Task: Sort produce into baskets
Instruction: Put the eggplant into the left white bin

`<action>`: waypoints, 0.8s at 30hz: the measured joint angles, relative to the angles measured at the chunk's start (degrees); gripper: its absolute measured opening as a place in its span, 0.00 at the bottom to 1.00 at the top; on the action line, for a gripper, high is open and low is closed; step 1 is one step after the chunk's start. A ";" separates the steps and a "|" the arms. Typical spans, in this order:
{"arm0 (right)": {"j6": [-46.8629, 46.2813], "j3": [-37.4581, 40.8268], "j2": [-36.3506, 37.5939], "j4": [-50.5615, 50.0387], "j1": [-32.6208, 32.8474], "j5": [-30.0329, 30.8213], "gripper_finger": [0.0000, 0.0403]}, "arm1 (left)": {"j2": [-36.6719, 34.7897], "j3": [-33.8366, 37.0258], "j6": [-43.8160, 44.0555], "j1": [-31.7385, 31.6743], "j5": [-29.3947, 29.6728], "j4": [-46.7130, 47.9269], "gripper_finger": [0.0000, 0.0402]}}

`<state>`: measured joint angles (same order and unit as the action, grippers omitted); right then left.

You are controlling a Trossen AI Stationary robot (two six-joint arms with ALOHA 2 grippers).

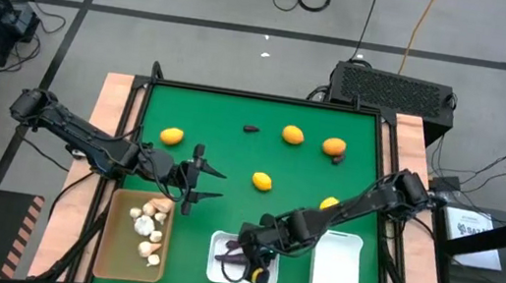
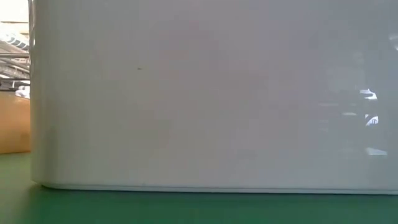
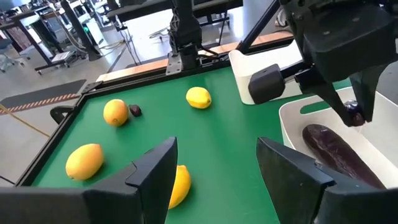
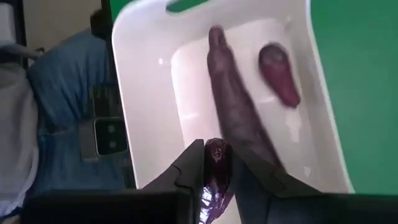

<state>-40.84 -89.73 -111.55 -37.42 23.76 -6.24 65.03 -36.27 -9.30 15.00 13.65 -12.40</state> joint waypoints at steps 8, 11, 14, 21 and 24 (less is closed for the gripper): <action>-0.28 0.00 0.02 -0.47 -0.07 0.41 0.34 | -0.01 0.00 0.04 0.00 0.01 0.33 0.57; -0.28 0.00 0.02 -1.11 -0.18 0.31 0.40 | -0.02 0.00 0.04 0.00 0.02 0.54 0.57; -0.12 0.00 0.04 -1.13 -0.75 0.16 0.44 | 0.00 0.00 0.03 0.00 0.02 0.52 0.57; 0.60 0.00 0.10 -3.35 -3.04 -0.09 0.47 | 0.00 0.00 0.64 0.00 0.02 1.03 0.57; 4.93 0.00 0.42 -4.67 -4.34 -0.16 0.47 | -0.02 0.00 1.09 0.00 0.02 1.11 0.57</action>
<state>-35.91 -89.73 -111.13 -42.09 19.41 -6.40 65.01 -36.27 -8.21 15.00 13.67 -11.29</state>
